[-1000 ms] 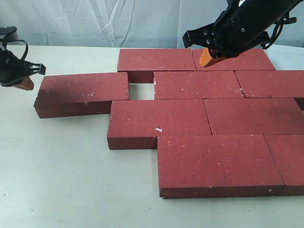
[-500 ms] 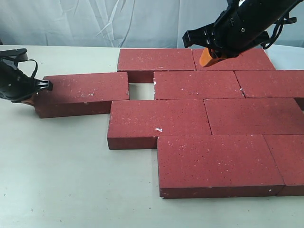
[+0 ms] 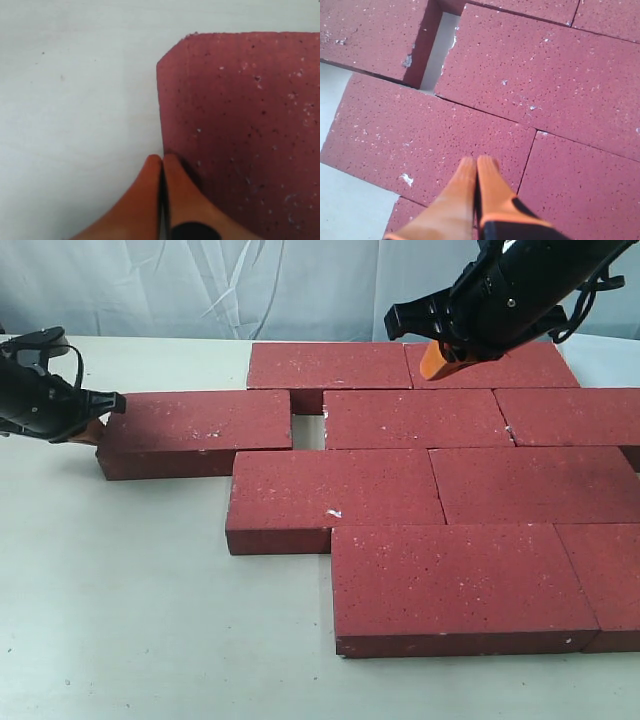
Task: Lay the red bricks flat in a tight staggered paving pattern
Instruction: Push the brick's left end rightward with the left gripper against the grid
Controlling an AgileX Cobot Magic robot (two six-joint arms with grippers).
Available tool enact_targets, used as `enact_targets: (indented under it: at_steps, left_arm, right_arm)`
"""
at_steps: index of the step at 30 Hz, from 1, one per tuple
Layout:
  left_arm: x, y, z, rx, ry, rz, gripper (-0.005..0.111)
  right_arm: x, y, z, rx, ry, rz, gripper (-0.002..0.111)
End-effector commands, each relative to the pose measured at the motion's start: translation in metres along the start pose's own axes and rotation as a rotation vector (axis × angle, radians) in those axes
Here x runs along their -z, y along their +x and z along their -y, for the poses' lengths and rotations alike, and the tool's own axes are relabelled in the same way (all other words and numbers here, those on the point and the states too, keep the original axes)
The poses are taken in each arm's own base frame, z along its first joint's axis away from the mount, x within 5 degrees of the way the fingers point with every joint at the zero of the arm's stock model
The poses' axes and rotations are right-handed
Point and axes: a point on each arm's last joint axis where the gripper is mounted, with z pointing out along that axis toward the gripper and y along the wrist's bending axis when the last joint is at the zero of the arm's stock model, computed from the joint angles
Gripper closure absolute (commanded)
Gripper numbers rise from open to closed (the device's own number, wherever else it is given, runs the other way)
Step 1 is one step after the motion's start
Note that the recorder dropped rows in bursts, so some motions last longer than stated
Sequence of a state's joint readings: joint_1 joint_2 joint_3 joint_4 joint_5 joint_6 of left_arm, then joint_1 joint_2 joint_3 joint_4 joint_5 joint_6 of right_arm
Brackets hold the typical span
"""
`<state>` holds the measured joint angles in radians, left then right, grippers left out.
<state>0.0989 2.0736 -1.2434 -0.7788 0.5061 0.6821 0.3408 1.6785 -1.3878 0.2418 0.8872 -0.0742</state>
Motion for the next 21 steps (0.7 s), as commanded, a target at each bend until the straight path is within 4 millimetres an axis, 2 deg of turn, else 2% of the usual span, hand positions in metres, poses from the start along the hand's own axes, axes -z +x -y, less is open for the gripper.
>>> enact_targets:
  at_steps: [1, 7, 16, 21]
  left_arm:
    - [-0.001, 0.000, 0.001, 0.006, 0.003, 0.010, 0.107]
    - [-0.002, 0.000, 0.006, 0.016, 0.016, 0.012, 0.107]
    - [-0.012, 0.003, 0.038, -0.066, 0.034, 0.006, 0.107]
    - [-0.013, 0.003, 0.041, -0.080, 0.032, 0.008, 0.107]
  right_arm:
    - [0.004, -0.001, 0.000, 0.008, 0.005, 0.022, 0.109]
    - [0.004, -0.001, 0.000, 0.008, 0.005, 0.022, 0.109]
    - [0.004, -0.001, 0.000, 0.008, 0.005, 0.022, 0.109]
    - [0.004, -0.001, 0.000, 0.008, 0.005, 0.022, 0.109]
